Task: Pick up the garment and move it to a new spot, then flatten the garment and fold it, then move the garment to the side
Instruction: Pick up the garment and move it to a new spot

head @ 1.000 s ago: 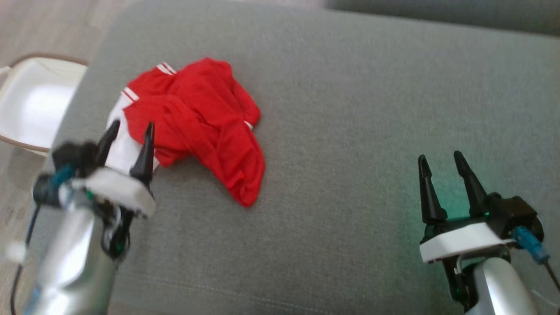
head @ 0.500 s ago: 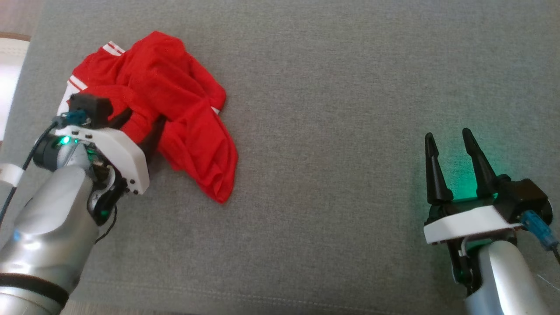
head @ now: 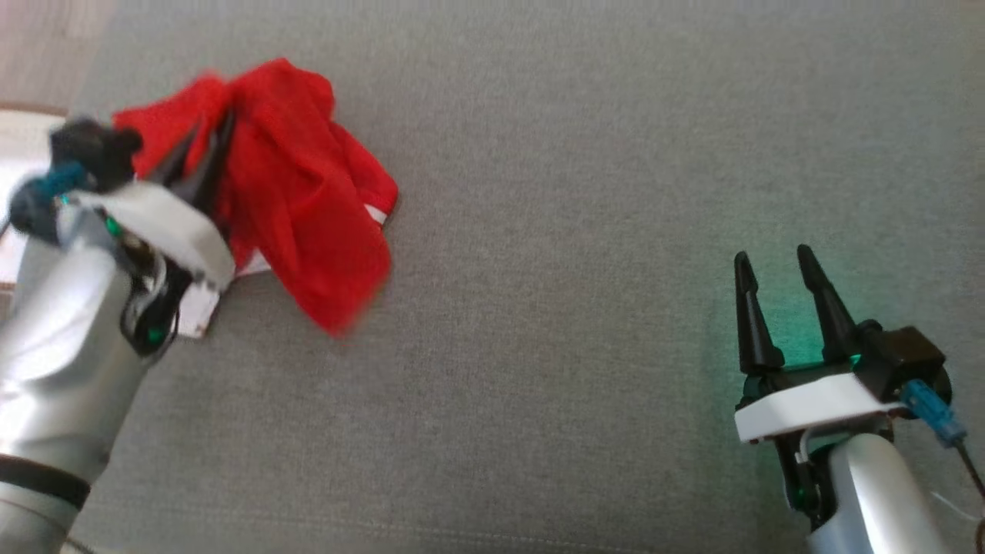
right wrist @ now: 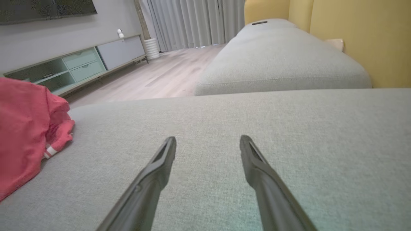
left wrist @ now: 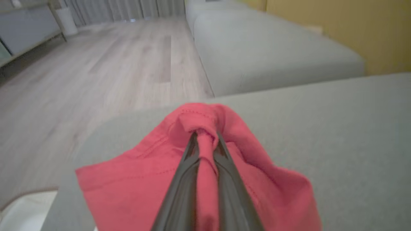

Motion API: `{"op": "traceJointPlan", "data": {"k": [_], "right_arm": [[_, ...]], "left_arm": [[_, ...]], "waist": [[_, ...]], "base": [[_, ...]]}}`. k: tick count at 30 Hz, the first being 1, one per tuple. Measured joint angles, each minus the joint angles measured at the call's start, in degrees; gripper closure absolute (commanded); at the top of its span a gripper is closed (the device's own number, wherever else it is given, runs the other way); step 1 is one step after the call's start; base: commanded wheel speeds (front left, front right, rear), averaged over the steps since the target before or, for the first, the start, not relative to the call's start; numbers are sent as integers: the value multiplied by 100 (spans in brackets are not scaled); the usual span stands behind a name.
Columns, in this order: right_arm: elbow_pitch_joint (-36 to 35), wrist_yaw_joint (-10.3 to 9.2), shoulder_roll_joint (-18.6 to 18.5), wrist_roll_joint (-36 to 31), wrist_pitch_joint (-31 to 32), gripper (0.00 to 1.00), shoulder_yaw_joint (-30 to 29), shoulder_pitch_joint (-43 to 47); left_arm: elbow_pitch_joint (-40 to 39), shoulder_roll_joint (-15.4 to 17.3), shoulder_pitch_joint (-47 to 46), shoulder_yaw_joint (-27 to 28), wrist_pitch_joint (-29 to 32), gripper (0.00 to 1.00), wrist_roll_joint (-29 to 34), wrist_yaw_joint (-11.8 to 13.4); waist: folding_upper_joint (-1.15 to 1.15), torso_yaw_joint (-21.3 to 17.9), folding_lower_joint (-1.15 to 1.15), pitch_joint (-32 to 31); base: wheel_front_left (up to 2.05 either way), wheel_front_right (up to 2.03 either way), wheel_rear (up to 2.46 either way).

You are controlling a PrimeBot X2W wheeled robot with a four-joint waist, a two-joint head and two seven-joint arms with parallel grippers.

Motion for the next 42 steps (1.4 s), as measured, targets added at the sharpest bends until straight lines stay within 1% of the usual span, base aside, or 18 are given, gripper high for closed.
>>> {"op": "traceJointPlan", "data": {"k": [2, 3, 5, 9, 14, 16, 21, 26, 30, 31, 34, 37, 38, 39, 42], "right_arm": [[47, 0, 1, 41, -33, 0, 38, 12], [47, 0, 1, 41, -33, 0, 38, 12], [97, 0, 1, 82, -41, 0, 55, 14], [193, 0, 1, 171, -92, 0, 82, 28], [254, 0, 1, 274, -142, 0, 99, 96], [299, 0, 1, 307, -143, 0, 109, 174], [341, 0, 2, 378, -190, 0, 121, 234], [338, 0, 2, 465, -205, 0, 174, 215], [326, 0, 3, 526, -240, 0, 264, 81], [312, 0, 2, 547, -242, 0, 270, 27], [281, 0, 2, 597, -243, 0, 345, -125], [277, 0, 3, 679, -244, 0, 459, -218], [275, 0, 2, 697, -245, 0, 483, -240], [264, 0, 1, 746, -253, 0, 515, -260], [229, 0, 1, 795, -259, 0, 525, -261]], "left_arm": [[-541, 3, 10, 335, -2, 100, 188, 77], [-541, 3, 10, 335, -2, 100, 188, 77], [-1068, 1, 56, 624, -9, 100, 399, 130], [-1889, -3, 455, 991, -35, 100, 713, 185], [-2561, -9, 1020, 1149, -44, 100, 935, 241], [-2788, -19, 1089, 1147, -44, 100, 982, 286], [-3206, -26, 1090, 1093, 45, 100, 1000, 288], [-3357, -91, 1061, 889, 308, 100, 1081, 286], [-3281, -168, 876, 643, 438, 100, 1158, 267], [-3218, -209, 765, 565, 463, 100, 1195, 220], [-2991, -413, 373, 350, 463, 100, 1262, 149], [-2654, -756, -10, 93, 459, 100, 1292, 76], [-2503, -895, -113, 19, 453, 53, 1280, 74], [-2173, -1141, -249, -135, 413, 0, 1277, 49], [-1734, -1422, -327, -366, 300, 0, 1277, 26]], "waist": [[0, -23, 0, -128], [0, -23, 0, -128], [0, -57, 0, -251], [0, -158, 0, -482], [0, -345, 0, -730], [0, -429, 0, -806], [0, -658, 0, -914], [0, -934, 0, -870], [0, -1227, 0, -739], [0, -1311, 0, -698], [0, -1579, 0, -571], [0, -1867, 0, -444], [0, -1962, 0, -403], [0, -2146, 0, -330], [0, -2376, 0, -233]], "base": [[0, 0, 0], [0, 0, 0], [0, 0, 0], [0, 0, 0], [0, 0, 0], [0, 0, 0], [0, 0, 0], [0, 0, 0], [0, 0, 0], [0, 0, 0], [0, 0, 0], [0, 0, 0], [0, 0, 0], [0, 0, 0], [0, 0, 0]]}}
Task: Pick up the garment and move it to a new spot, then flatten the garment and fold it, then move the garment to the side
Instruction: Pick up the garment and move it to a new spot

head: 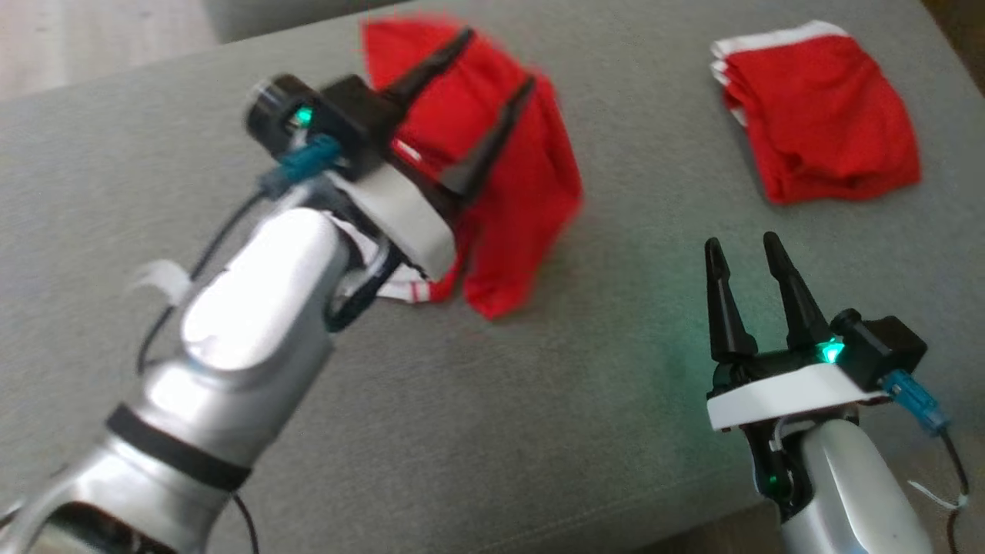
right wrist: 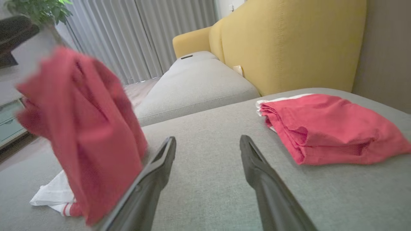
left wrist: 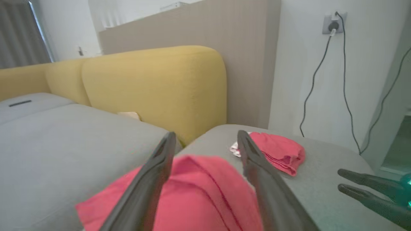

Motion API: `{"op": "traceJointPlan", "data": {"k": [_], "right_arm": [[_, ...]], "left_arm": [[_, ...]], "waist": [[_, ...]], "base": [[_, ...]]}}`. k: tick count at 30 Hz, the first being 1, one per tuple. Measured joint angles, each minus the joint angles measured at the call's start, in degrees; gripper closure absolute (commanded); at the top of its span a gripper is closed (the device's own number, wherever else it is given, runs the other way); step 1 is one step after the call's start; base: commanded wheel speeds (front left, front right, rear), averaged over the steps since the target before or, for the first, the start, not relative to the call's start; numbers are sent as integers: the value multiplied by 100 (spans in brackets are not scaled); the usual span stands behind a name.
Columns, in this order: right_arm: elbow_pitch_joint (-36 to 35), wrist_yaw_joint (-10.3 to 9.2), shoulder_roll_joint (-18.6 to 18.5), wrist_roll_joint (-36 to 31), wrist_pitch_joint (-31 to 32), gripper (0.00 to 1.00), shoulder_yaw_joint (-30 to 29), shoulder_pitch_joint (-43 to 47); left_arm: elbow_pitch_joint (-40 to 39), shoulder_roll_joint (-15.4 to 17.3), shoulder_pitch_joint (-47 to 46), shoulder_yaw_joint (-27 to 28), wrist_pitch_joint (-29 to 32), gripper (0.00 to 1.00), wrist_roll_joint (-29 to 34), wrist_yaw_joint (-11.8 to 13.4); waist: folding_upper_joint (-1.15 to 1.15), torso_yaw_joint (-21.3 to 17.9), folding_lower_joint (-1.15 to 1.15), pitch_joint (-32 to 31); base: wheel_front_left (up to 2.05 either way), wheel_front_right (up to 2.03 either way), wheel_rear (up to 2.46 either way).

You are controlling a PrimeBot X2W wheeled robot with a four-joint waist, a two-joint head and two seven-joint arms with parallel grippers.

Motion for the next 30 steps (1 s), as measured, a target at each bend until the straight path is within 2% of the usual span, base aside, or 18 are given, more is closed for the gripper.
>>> {"op": "traceJointPlan", "data": {"k": [5, 13, 22, 27, 30], "right_arm": [[-41, 0, 0, 12, 0, 0, -65, 1], [-85, 0, 0, -188, -2, 0, -342, 16], [-75, 0, 1, -397, -9, 0, -543, 73], [-80, 0, 2, -463, -8, 0, -606, 245], [-102, 0, 2, -486, 24, 0, -633, 403]], "left_arm": [[489, -169, -13, -66, -213, 0, -2, -2], [624, -36, 18, 275, -309, 0, -99, 3], [-1, 318, 1102, 944, -348, 0, -94, 156], [-367, 352, 1707, 1279, -348, 0, -93, 264], [-608, 328, 2203, 1550, -349, 0, -98, 425]], "waist": [[0, -104, 0, 96], [0, 411, 0, -61], [0, 1160, 0, -436], [0, 1413, 0, -651], [0, 1559, 0, -808]], "base": [[0, 0, 0], [0, 0, 0], [0, 0, 0], [0, 0, 0], [0, 0, 0]]}}
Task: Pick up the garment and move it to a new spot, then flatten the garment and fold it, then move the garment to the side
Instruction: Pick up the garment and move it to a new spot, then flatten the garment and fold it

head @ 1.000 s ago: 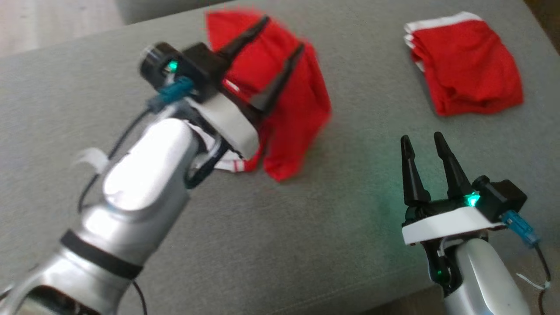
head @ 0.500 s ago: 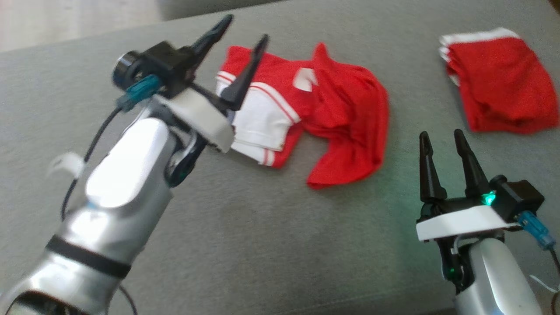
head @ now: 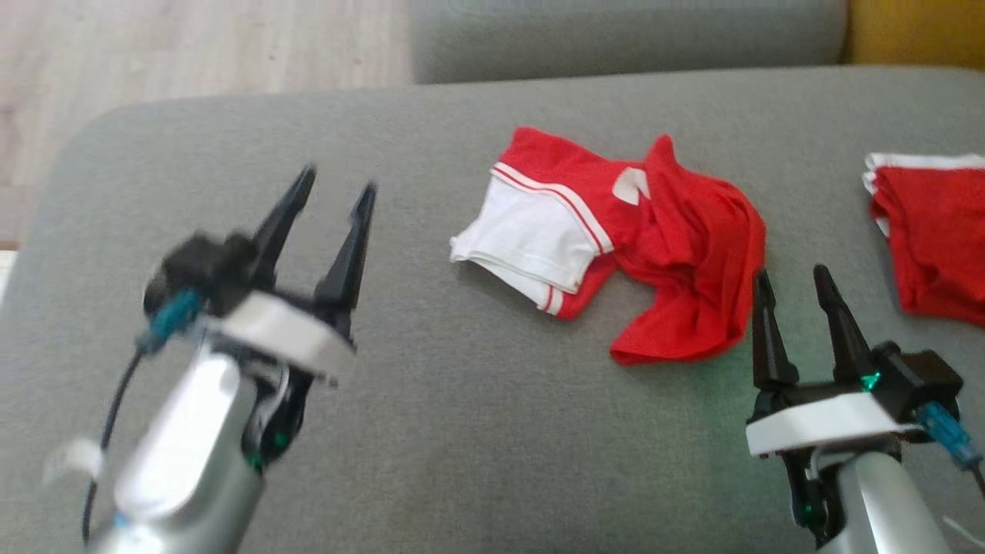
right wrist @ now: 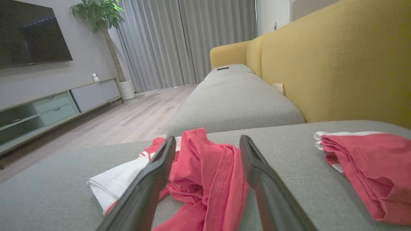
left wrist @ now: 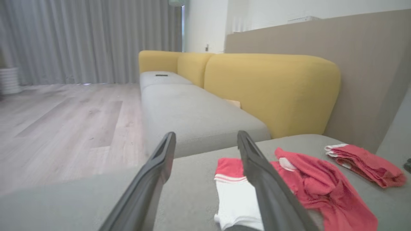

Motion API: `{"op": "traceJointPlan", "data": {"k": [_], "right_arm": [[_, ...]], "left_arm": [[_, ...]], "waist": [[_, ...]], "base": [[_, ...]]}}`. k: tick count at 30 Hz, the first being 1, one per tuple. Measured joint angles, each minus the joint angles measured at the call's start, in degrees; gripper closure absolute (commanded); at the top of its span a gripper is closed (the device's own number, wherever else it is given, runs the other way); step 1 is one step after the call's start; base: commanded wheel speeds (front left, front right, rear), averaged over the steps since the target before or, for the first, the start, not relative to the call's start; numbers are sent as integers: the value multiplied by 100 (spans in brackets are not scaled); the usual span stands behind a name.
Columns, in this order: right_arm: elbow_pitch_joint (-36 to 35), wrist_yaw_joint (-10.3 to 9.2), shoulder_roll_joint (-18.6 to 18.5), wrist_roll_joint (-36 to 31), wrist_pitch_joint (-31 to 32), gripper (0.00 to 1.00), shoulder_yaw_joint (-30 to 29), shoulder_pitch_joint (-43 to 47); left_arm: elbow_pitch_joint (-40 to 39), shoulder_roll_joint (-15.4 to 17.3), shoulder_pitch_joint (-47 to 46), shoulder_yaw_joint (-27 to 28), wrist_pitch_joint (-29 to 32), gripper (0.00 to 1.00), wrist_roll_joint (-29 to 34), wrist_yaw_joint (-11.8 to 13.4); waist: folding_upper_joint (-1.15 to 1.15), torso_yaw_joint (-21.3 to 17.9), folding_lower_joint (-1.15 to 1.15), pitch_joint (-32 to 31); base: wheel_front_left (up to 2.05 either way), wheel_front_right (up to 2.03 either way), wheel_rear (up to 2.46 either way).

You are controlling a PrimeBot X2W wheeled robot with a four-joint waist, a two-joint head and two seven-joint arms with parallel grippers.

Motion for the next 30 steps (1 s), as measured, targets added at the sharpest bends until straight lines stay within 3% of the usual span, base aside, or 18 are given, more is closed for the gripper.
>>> {"op": "traceJointPlan", "data": {"k": [7, 13, 23, 30], "right_arm": [[-76, 0, 1, 4, 62, 0, 1, 171], [-97, 0, 2, 21, 111, 0, 52, 290], [-213, 0, 0, -142, 261, 0, 215, 289], [33, 0, -3, -893, 711, 0, 694, -305]], "left_arm": [[-369, -355, 1278, 472, 1, 0, 79, 187], [-517, -771, 1897, 827, 1, 0, 327, 154], [-615, -1090, 1972, 1256, 1, 0, 688, -160], [-567, -1211, 1758, 1224, 1, 0, 738, -319]], "waist": [[0, 198, 0, -251], [0, 211, 0, -280], [0, 292, 0, -57], [0, 573, 0, 230]], "base": [[0, 0, 0], [0, 0, 0], [0, 0, 0], [0, 0, 0]]}}
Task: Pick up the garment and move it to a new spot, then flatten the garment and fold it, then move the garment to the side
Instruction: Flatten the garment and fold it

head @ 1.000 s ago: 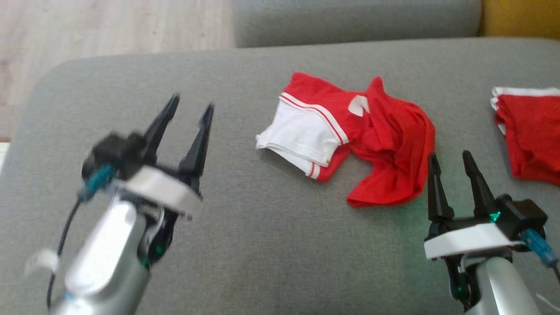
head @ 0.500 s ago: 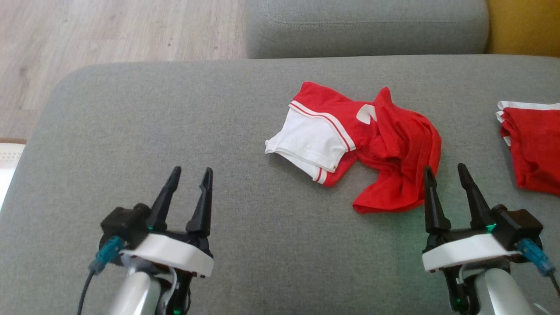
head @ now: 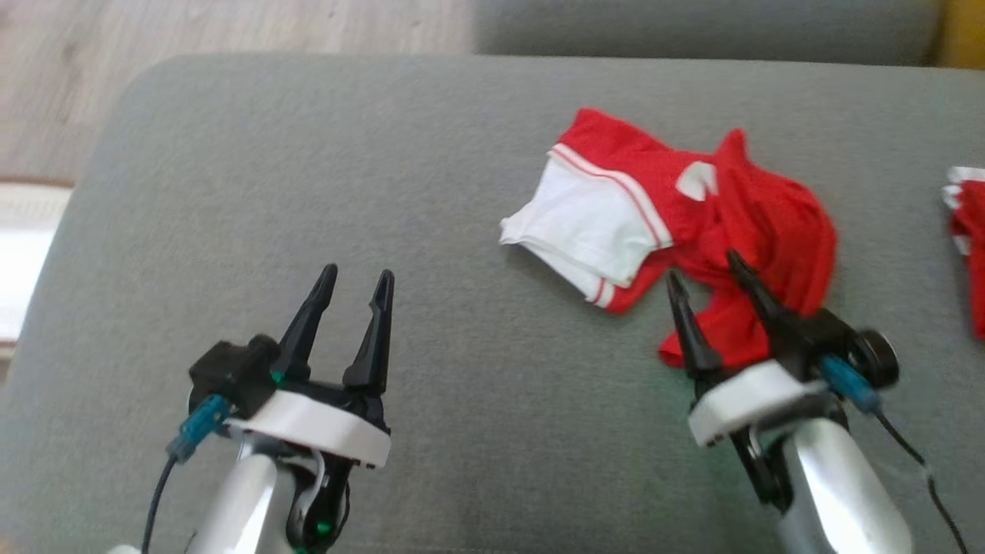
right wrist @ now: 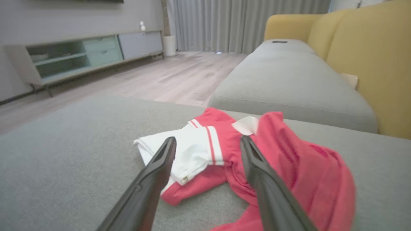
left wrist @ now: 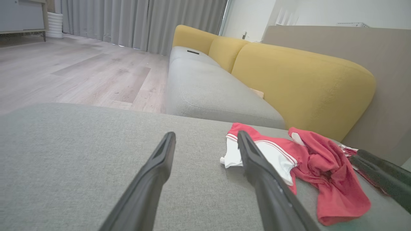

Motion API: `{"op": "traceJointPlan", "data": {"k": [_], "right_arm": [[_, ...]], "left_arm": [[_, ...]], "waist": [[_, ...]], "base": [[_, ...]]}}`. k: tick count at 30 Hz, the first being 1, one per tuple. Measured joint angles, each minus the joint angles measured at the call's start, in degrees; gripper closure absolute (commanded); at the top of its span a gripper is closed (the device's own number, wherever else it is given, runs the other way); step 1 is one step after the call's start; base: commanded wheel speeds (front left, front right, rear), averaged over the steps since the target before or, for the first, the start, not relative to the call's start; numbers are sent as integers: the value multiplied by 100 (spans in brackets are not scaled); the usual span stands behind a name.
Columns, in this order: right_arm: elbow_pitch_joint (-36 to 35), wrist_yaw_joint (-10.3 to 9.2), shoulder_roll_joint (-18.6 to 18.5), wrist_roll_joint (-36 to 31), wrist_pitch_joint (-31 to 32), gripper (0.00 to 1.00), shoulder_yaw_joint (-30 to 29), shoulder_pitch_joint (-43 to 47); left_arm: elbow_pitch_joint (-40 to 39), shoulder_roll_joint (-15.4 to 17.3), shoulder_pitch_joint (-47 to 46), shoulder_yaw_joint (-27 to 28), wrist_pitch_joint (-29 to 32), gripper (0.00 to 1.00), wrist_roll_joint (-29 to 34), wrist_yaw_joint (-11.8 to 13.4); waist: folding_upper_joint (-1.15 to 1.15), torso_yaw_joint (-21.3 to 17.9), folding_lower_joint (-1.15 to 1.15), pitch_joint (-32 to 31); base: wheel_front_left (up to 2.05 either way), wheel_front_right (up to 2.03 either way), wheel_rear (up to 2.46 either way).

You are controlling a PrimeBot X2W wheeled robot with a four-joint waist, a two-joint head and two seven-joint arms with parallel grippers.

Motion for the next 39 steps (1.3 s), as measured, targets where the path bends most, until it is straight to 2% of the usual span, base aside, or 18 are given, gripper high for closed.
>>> {"op": "traceJointPlan", "data": {"k": [3, 7, 14, 19, 30, 31, 32, 39], "right_arm": [[335, 0, -73, -289, 130, 0, 122, -357], [895, 0, -399, -435, 352, 0, 238, -734], [1592, 0, -501, -101, 509, 0, 90, -1071], [1835, 0, -500, 88, 437, 0, -1, -1176], [2406, 0, -497, -82, 162, 0, -80, -1728], [2406, 0, -497, -82, 162, 22, -80, -1728], [2460, 0, -502, -113, 147, 100, -98, -1774], [2758, 0, -539, -233, -62, 100, -155, -1972]], "left_arm": [[26, -18, -108, -43, 0, 0, 0, -13], [54, -32, -145, -120, 0, 0, -33, -55], [58, -41, -151, -192, 0, 0, -187, -47], [57, -41, -180, -323, 0, 0, -339, -21], [40, -48, -376, -548, 0, 0, -439, 54], [40, -48, -376, -548, 0, 0, -439, 54], [38, -48, -401, -547, 0, 0, -448, 56], [46, -49, -450, -544, 0, 0, -448, 96]], "waist": [[0, 192, 0, 133], [0, 468, 0, 308], [0, 832, 0, 545], [0, 892, 0, 615], [0, 945, 0, 759], [0, 945, 0, 759], [0, 956, 0, 771], [0, 986, 0, 736]], "base": [[0, 0, 0], [0, 0, 0], [0, 0, 0], [0, 0, 0], [0, 0, 0], [0, 0, 0], [0, 0, 0], [0, 0, 0]]}}
